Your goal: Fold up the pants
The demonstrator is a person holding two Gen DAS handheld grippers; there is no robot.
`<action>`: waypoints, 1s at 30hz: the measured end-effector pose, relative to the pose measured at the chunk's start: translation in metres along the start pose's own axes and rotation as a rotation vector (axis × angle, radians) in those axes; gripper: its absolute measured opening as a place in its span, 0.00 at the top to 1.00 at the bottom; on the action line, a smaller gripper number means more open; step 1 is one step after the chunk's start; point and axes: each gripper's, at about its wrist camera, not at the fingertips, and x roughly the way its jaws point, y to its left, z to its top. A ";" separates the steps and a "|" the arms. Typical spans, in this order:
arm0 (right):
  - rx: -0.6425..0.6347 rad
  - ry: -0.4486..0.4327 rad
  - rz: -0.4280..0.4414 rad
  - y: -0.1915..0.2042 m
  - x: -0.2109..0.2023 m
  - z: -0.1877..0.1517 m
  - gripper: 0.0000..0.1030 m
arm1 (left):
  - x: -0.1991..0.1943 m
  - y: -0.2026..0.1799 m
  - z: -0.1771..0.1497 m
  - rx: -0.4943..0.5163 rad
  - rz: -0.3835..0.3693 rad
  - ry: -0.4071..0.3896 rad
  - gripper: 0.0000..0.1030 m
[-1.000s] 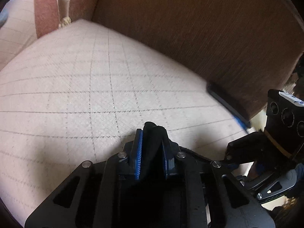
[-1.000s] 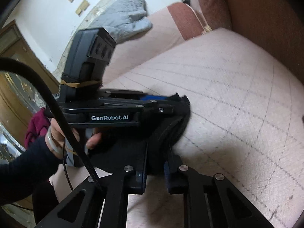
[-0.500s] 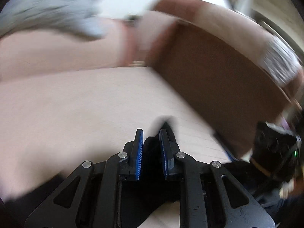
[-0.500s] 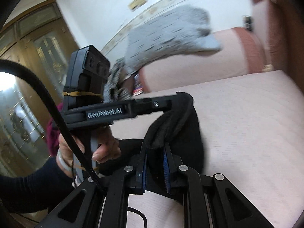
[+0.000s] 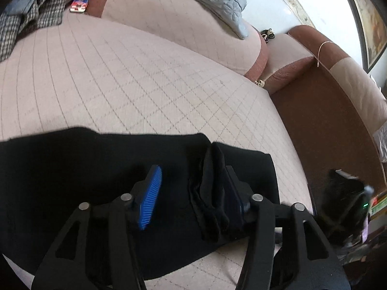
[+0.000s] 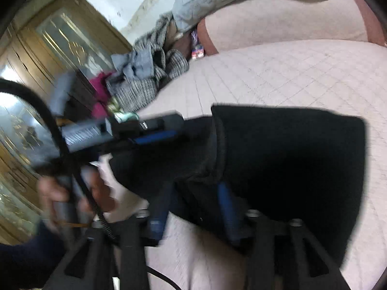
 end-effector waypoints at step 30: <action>0.000 -0.083 -0.260 -0.052 -0.022 0.012 0.54 | 0.021 -0.012 -0.032 0.129 0.167 -0.029 0.87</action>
